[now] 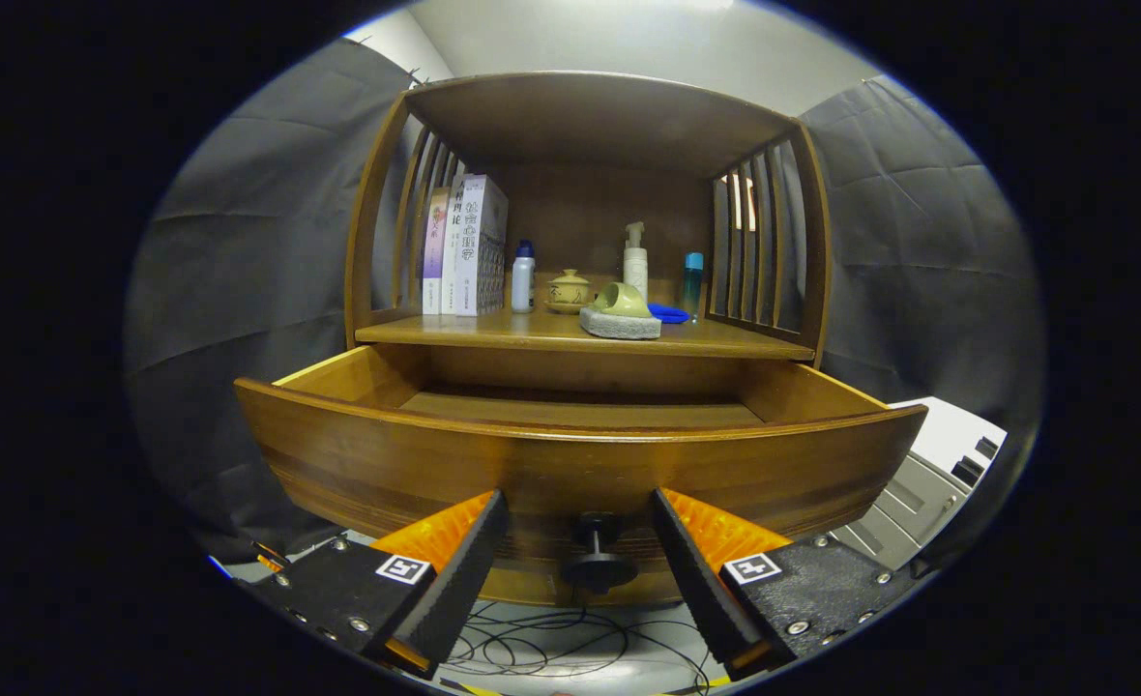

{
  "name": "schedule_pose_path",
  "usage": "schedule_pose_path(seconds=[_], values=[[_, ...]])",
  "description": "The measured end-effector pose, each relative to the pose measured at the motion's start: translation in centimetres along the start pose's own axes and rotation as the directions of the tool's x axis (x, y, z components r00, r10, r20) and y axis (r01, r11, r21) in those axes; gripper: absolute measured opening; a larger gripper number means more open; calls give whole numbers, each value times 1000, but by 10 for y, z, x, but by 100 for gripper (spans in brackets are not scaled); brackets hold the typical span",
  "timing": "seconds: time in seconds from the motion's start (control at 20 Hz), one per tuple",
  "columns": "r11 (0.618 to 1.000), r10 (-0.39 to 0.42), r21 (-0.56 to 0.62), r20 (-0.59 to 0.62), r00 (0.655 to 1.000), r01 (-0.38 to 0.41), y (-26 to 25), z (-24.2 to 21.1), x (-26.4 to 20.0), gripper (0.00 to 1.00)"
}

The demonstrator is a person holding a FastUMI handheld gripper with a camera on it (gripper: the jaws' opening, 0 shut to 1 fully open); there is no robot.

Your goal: Pull open the drawer, take out the items inside it, and place them on the countertop above the cabinet.

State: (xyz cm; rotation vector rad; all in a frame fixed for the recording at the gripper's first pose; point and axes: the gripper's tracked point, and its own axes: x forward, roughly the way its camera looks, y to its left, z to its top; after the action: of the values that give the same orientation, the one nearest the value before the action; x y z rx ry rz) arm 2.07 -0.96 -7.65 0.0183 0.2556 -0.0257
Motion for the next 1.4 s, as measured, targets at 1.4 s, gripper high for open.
schedule_pose_path(seconds=[1.4], values=[[997,45,60,48,998,-48,1,29,115,94]])
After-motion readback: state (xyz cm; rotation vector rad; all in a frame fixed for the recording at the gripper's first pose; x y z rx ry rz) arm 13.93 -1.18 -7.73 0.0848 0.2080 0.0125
